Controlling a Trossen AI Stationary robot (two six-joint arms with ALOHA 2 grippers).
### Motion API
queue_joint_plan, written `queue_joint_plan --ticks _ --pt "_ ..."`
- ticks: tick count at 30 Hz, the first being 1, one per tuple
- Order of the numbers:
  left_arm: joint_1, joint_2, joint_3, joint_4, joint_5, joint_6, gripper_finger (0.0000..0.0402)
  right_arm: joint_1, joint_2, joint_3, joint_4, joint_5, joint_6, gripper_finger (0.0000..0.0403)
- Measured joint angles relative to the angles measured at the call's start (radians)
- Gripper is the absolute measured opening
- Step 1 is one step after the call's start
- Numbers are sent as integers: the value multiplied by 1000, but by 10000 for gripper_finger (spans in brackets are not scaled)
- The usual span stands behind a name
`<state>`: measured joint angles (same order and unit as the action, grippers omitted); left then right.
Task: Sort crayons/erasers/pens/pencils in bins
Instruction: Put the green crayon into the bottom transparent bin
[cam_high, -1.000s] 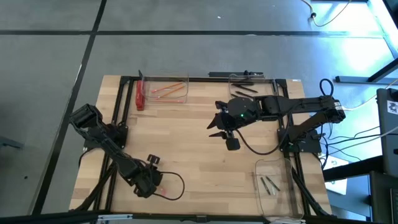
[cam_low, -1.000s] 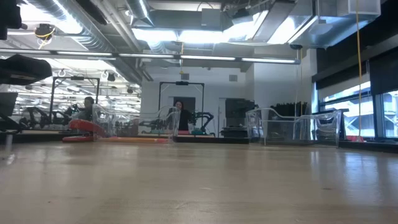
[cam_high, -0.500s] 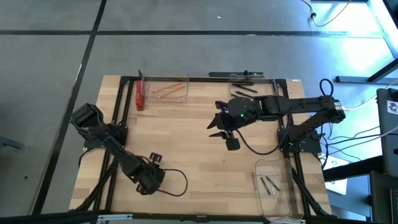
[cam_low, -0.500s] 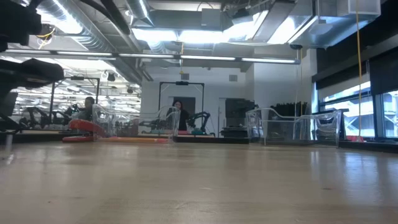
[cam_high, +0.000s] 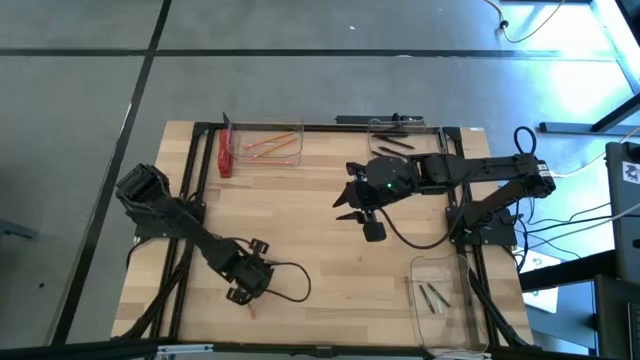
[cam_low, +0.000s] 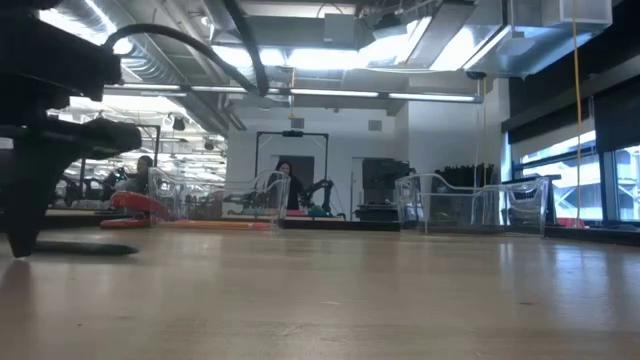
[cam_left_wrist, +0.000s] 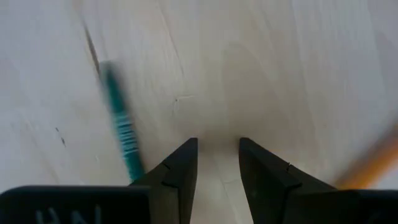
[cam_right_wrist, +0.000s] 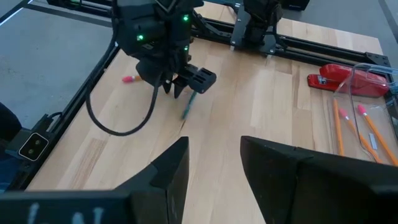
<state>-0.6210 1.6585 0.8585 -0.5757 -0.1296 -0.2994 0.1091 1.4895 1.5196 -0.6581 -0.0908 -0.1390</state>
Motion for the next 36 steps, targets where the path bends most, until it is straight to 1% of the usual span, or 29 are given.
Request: queue_joint_plan --ticks 4,7,13,17,23,31,36 --pt "32 -5 0 0 13 43 110 0 0 0 0 0 0 147" --pt "58 -14 -2 -4 34 47 110 0 0 0 0 0 2 147" --pt "95 -73 -2 -5 36 -13 110 0 0 0 0 0 3 147" --pt "146 -106 -3 -21 27 -62 110 0 0 0 -1 0 3 147" --pt "238 -113 -51 -19 36 -84 110 0 0 0 -1 0 1 147" --pt "308 -127 -56 -2 39 17 110 0 0 0 -1 0 0 147" --pt "373 -127 -71 1 39 47 110 0 0 0 -3 0 0 147"
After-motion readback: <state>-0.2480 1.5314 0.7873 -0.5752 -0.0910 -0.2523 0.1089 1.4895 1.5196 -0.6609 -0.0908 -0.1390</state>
